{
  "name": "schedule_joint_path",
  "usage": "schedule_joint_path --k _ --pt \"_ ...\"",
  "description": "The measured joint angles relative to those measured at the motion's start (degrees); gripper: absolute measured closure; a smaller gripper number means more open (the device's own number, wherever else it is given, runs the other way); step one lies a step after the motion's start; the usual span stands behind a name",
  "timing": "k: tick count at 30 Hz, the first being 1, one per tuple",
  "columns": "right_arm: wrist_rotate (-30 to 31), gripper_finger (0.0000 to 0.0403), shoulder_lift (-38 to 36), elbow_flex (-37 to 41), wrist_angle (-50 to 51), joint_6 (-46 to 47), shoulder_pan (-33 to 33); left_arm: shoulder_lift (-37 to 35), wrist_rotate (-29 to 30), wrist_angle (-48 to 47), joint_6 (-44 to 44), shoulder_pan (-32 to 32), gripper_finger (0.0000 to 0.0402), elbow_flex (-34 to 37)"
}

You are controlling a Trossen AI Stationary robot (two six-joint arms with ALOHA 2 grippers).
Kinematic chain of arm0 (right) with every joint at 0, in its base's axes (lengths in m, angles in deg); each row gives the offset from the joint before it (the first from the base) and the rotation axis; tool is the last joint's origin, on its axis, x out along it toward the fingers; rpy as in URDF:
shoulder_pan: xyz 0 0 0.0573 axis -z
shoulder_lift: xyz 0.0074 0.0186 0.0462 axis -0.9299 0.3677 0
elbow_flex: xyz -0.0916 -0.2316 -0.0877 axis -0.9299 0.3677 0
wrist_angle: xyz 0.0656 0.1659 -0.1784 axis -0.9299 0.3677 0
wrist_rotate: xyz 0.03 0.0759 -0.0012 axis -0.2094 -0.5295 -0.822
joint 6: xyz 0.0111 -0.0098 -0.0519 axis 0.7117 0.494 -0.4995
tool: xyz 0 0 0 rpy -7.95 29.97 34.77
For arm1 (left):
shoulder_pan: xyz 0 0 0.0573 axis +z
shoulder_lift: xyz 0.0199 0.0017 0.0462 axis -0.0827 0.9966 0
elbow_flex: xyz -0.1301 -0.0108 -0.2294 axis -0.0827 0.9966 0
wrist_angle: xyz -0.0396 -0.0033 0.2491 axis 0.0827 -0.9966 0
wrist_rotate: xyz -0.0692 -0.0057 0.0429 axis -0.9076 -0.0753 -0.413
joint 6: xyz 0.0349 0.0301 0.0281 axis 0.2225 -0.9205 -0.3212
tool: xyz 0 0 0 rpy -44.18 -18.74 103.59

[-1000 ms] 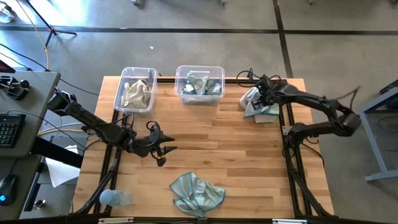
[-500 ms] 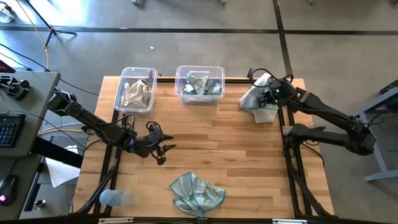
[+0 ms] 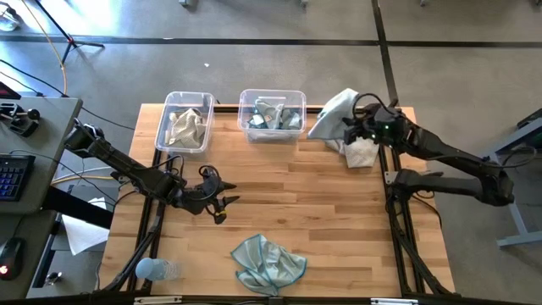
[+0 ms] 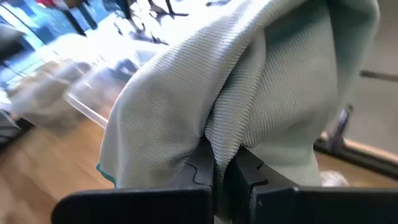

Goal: Sort microfiber towel by color & place in baskets
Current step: Put the top blue microfiber cloth into the right transparent bin

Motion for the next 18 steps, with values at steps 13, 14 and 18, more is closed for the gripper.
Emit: schedule_joint_path --k 13,14,18 --pt "0.47 0.04 18.78 -23.45 2.75 -3.31 -5.13 0.0 1.57 -0.02 -0.02 0.0 0.0232 0.0" --pt "0.48 0.04 20.91 -25.32 2.91 -3.89 -5.25 0.0 1.59 -0.04 -0.02 0.0 0.0232 0.0" --pt "0.39 0.04 29.43 -32.89 4.23 -4.37 -5.54 0.0 1.62 -0.25 -0.04 0.0 0.0232 0.0"
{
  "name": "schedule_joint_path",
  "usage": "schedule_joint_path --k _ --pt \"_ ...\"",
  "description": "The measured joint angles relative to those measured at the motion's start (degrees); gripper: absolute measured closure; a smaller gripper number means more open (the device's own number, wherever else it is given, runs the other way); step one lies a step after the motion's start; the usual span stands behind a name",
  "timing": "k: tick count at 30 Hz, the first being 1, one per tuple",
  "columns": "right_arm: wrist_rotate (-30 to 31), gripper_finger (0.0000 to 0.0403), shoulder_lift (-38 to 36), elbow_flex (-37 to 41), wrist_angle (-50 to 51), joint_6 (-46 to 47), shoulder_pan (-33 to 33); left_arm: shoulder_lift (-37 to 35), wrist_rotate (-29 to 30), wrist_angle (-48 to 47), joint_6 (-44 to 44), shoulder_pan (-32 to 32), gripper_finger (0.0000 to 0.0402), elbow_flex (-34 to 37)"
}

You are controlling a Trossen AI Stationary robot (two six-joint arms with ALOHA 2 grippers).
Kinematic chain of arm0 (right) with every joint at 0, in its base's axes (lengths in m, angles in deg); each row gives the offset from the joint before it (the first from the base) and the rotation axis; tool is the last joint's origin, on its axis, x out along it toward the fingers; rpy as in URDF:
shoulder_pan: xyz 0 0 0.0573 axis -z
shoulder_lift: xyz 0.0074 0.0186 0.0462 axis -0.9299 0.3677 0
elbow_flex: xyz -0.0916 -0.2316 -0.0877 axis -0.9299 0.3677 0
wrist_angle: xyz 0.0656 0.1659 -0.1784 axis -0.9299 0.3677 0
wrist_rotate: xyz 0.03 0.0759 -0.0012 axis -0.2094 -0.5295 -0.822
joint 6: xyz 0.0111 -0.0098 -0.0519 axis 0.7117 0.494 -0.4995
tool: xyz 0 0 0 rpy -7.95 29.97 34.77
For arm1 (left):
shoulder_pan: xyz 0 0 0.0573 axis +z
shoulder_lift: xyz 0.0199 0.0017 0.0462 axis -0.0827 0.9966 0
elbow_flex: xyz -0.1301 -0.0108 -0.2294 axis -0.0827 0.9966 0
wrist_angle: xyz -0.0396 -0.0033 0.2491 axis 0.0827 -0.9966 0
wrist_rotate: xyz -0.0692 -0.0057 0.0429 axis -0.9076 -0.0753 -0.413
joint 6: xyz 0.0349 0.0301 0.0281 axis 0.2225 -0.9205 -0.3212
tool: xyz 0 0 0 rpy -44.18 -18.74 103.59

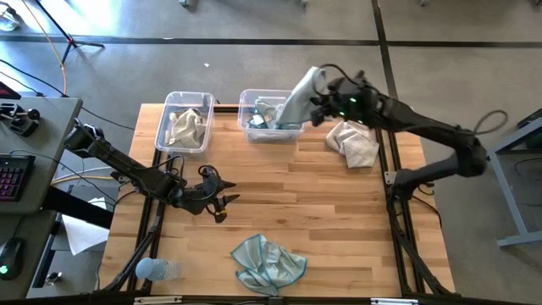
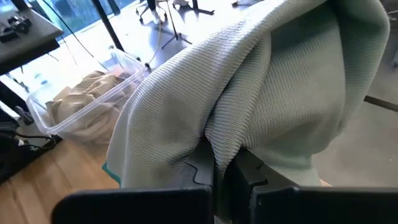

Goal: Sort microfiber towel by color & place in baskets
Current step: Put the top blue microfiber cloth into the right transparent bin

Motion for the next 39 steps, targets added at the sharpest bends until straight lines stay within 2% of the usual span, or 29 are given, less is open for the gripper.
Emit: schedule_joint_path --k 13,18,23,28,35,39 --pt "-0.33 0.04 26.25 -28.94 12.62 0.29 0.97 0.0 0.07 -0.08 0.02 0.0 0.0232 0.0" --pt "-0.36 0.04 33.71 -36.41 17.61 3.11 2.51 0.0 0.06 -0.67 0.02 0.0 0.0232 0.0" --pt "-0.4 0.04 38.76 -37.96 20.2 6.04 4.58 0.0 0.04 -1.06 0.15 0.0 0.0232 0.0" --pt "-4.21 0.0399 42.56 -36.47 20.22 9.0 5.81 0.0 0.04 -1.12 0.11 0.0 0.0232 0.0" --pt "-4.6 0.0386 46.55 -36.47 18.25 10.91 4.99 0.0 0.04 -1.14 0.11 0.0 0.0232 0.0" --pt "-6.8 0.0384 48.44 -36.47 16.81 11.41 4.61 0.02 0.04 -1.09 0.13 0.0 0.0232 0.0"
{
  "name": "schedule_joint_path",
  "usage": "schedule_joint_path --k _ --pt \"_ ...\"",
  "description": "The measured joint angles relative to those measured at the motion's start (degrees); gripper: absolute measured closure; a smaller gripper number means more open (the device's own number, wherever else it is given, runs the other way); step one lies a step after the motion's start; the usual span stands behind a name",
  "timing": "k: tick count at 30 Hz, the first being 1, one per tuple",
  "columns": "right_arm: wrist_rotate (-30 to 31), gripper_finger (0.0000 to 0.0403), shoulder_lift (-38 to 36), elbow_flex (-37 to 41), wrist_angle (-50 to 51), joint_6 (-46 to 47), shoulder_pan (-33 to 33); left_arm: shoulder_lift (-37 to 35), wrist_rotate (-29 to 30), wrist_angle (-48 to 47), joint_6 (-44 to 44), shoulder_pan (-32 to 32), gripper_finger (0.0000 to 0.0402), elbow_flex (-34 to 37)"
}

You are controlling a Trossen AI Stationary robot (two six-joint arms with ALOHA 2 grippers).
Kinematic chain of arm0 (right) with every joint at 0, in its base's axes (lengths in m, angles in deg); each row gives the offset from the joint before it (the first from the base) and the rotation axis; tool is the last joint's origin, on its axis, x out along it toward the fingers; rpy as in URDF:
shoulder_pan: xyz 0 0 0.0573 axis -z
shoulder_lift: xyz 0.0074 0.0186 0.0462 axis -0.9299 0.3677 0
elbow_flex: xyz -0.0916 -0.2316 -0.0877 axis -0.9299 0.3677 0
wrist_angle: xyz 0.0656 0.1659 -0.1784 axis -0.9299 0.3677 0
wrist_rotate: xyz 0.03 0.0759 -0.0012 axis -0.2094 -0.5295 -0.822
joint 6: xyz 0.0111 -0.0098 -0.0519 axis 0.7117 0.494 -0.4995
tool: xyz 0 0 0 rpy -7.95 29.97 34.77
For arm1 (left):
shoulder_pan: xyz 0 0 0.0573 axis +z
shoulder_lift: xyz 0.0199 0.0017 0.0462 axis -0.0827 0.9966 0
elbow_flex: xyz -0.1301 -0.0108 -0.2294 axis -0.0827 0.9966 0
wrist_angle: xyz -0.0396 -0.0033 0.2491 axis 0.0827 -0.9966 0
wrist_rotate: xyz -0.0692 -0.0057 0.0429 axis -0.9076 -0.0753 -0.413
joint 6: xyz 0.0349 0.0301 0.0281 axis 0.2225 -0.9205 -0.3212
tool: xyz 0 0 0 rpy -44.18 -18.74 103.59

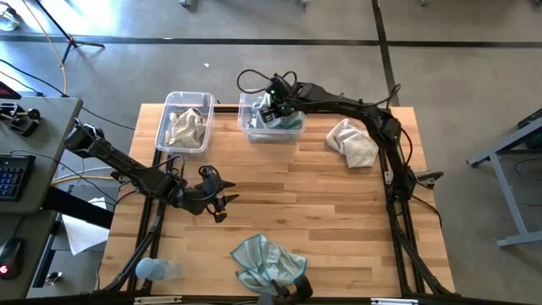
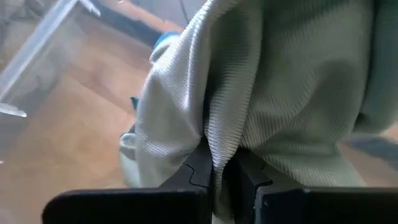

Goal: Sort microfiber towel by color & place in baskets
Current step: Put the top blue microfiber cloth into the right transparent bin

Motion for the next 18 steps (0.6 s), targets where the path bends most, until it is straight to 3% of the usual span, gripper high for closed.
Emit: schedule_joint_path --k 5,11,18 --pt "-4.05 0.0383 2.18 0.02 -0.01 1.07 0.02 0.17 0.0 0.04 0.06 0.0 0.0232 0.0" --pt "-4.17 0.0375 2.21 0.04 -0.01 -2.27 0.0 2.56 -0.02 0.1 1.51 0.0 0.0232 0.0" --pt "-4.67 0.0308 1.74 -0.02 0.42 -2.67 0.0 5.98 -0.07 0.52 2.97 0.0 0.0232 0.0"
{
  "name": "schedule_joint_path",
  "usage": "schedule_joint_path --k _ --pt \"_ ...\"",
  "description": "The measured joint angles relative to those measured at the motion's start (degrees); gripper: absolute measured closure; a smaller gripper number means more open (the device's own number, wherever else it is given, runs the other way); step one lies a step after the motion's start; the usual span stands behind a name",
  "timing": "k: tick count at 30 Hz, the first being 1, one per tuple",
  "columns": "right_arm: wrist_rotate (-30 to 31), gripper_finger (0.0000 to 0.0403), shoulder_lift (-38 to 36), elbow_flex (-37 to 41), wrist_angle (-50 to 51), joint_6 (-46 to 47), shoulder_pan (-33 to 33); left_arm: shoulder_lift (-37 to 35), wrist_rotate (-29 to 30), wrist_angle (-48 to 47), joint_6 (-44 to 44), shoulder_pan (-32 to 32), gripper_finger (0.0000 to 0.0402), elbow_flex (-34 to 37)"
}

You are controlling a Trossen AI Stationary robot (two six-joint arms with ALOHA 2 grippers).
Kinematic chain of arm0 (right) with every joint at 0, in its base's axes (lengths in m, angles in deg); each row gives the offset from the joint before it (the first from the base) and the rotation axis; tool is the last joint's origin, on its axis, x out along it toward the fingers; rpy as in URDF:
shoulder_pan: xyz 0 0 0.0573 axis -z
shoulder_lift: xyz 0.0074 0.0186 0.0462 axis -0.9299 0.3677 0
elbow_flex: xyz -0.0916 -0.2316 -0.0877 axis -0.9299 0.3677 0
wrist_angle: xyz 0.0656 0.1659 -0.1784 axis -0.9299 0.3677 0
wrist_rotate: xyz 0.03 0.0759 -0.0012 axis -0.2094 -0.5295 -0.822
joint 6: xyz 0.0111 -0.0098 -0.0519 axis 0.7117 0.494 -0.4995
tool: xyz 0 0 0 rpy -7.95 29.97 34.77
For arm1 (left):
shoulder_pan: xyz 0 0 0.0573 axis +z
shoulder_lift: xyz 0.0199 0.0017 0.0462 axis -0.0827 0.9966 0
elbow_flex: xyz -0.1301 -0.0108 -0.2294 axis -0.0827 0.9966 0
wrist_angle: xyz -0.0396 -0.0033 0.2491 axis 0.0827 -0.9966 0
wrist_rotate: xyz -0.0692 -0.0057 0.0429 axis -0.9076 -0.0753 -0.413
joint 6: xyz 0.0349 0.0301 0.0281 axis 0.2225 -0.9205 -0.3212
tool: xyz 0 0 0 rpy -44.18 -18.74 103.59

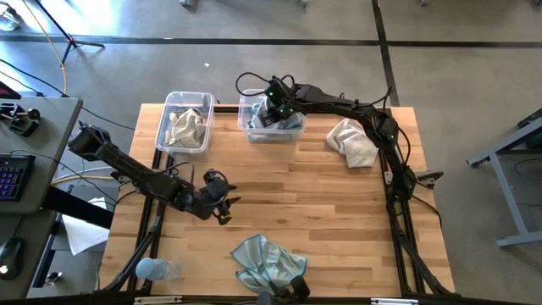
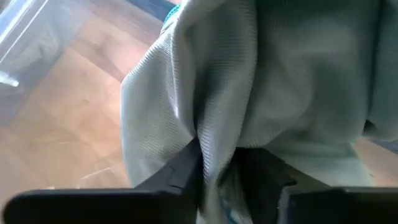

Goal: Sort microfiber towel by color & place in baskets
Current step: Put the top blue microfiber cloth into the right transparent bin, then put the blue microfiber cloth into the right transparent bin

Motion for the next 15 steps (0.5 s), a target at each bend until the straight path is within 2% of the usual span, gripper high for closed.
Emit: schedule_joint_path --k 7,15 --pt "-1.28 0.0244 -2.38 0.0 1.31 -3.58 -0.2 0.36 -0.36 1.49 0.05 0.0 0.0232 0.01" --pt "0.46 0.0226 -7.03 -0.04 6.18 -8.85 -2.51 0.34 -0.52 4.59 -0.01 -0.01 0.0232 0.0"
